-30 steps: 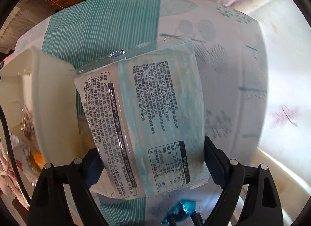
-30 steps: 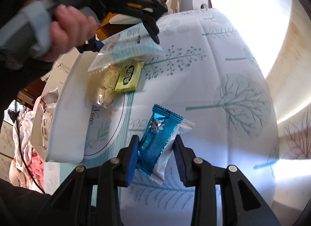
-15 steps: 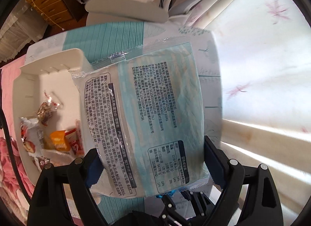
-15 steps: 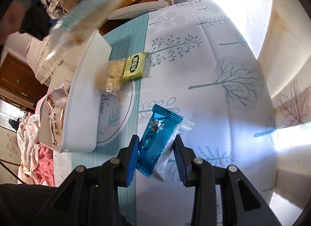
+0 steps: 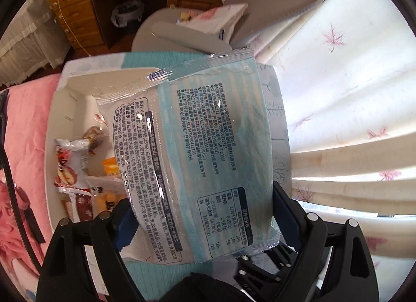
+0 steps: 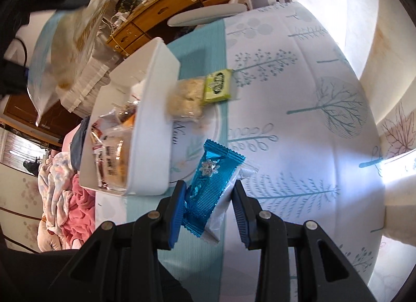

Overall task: Organize snacks
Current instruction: 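Carry the white-blue bag and blue candy into the white tray and release them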

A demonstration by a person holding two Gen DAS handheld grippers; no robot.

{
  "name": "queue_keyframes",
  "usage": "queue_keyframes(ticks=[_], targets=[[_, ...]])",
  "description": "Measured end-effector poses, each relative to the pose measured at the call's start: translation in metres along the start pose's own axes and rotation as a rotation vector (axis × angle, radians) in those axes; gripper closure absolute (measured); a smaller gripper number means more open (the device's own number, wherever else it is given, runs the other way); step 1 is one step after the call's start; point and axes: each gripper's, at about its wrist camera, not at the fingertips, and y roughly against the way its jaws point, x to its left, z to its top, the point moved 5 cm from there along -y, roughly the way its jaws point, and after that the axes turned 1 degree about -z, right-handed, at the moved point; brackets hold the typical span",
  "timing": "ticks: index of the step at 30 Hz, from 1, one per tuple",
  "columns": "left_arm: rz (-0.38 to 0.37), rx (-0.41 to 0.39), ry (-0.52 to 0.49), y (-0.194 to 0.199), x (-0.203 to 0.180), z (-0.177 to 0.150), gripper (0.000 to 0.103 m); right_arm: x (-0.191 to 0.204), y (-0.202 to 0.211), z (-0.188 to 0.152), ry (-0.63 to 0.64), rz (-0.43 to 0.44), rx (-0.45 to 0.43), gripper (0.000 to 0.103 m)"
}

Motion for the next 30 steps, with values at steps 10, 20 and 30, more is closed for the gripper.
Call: queue_keyframes(ticks=[10,20,30], targets=[[-0.027,-0.118,-0.043,0.040,0.061,-0.038,0.015,0.046,0.015,-0.005,-0.036,-0.005,-0.064,0.067],[-0.043,-0.184,-0.073,0.068,0.122,-0.057,0.015,0.094,0.014,-0.010,-0.104,0.025,-0.130,0.067],[-0.039,-0.237,-0.158,0.082,0.170,-0.060,0.015,0.147,-0.009,-0.017,-0.155,0.082,-0.180,0.067]])
